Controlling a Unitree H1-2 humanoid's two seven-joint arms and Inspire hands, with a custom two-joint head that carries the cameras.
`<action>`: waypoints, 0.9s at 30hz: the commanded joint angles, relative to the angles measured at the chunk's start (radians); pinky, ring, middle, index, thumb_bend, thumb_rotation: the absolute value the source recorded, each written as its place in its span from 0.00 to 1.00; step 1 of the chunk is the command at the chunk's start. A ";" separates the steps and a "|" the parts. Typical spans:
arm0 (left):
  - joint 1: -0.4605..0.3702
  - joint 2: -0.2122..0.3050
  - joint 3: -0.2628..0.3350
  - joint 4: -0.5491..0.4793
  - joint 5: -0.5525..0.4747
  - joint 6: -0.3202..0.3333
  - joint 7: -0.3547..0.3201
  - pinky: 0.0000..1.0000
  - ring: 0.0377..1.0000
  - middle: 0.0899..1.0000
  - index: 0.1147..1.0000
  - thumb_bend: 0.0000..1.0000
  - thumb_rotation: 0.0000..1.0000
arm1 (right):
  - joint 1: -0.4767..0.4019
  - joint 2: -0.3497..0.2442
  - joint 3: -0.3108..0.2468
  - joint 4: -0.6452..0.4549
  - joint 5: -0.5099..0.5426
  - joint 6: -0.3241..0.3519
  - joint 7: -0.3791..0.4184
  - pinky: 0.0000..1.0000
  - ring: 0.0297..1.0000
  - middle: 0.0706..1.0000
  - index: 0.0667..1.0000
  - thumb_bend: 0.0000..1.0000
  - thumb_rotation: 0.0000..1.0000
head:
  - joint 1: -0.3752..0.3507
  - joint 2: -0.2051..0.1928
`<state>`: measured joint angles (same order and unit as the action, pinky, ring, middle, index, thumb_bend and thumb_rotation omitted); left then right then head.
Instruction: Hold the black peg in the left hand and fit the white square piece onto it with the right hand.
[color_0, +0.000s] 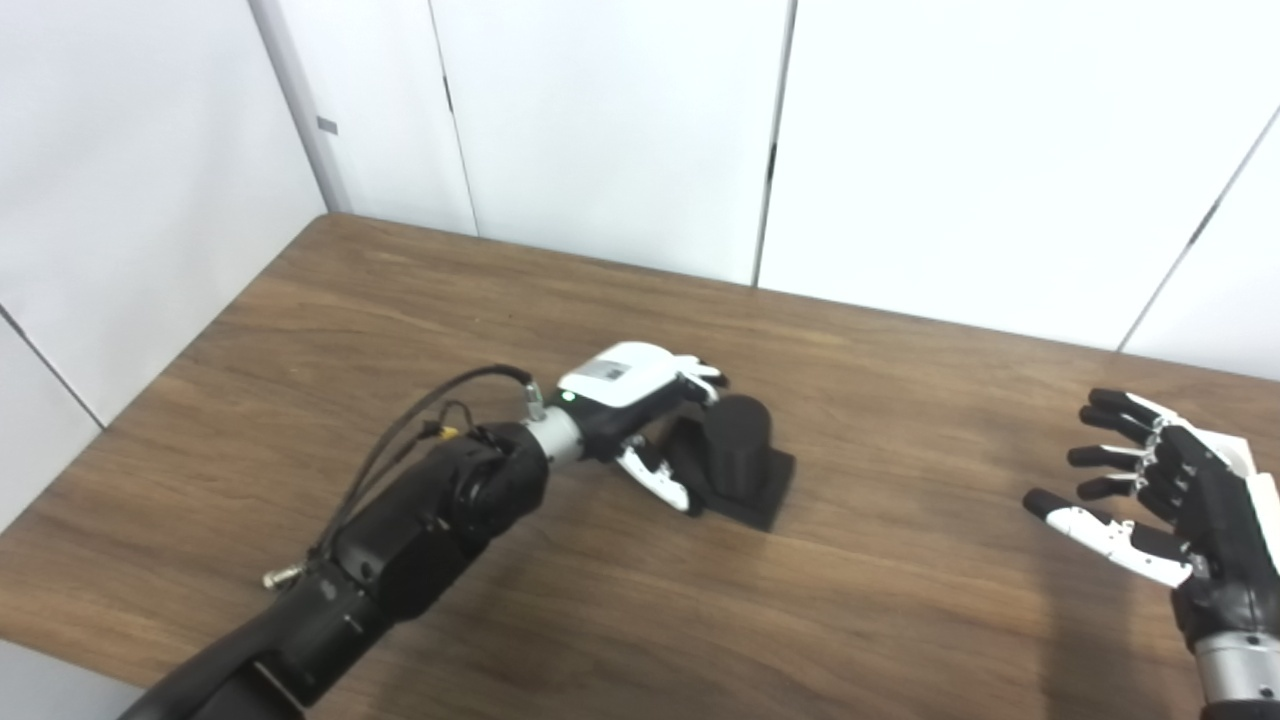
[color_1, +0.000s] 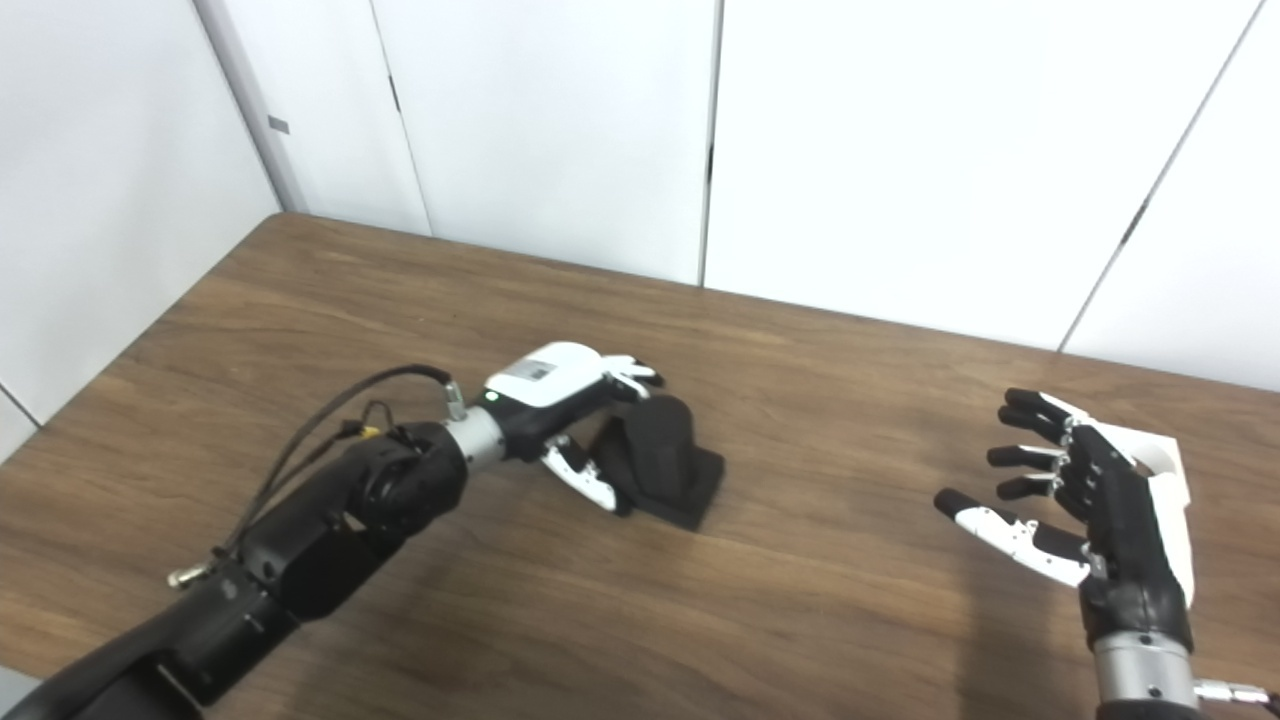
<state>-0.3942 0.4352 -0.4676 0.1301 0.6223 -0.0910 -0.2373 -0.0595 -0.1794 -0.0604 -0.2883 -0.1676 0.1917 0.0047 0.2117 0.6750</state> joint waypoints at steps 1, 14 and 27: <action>0.030 -0.024 -0.053 -0.008 0.008 -0.037 -0.060 0.76 0.94 0.89 0.42 0.52 0.07 | -0.032 -0.004 -0.006 -0.023 0.000 -0.052 -0.011 0.49 0.61 0.73 0.73 0.62 0.00 | 0.000 0.001; 0.047 -0.053 -0.130 -0.028 0.026 -0.039 -0.096 0.76 0.95 0.90 0.42 0.52 0.06 | -0.027 -0.011 -0.005 -0.031 -0.002 -0.059 -0.006 0.49 0.61 0.73 0.73 0.60 0.00 | -0.031 0.021; 0.010 -0.006 -0.216 -0.006 0.103 -0.053 -0.142 0.81 0.96 0.91 0.42 0.52 0.07 | -0.041 -0.004 0.010 -0.006 -0.017 -0.097 -0.014 0.48 0.61 0.72 0.72 0.62 0.00 | -0.228 0.037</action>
<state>-0.4365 0.4206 -0.6093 0.0942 0.6653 -0.1079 -0.2830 -0.0615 -0.1817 -0.0527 -0.2775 -0.1740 0.1513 0.0036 -0.0150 0.7118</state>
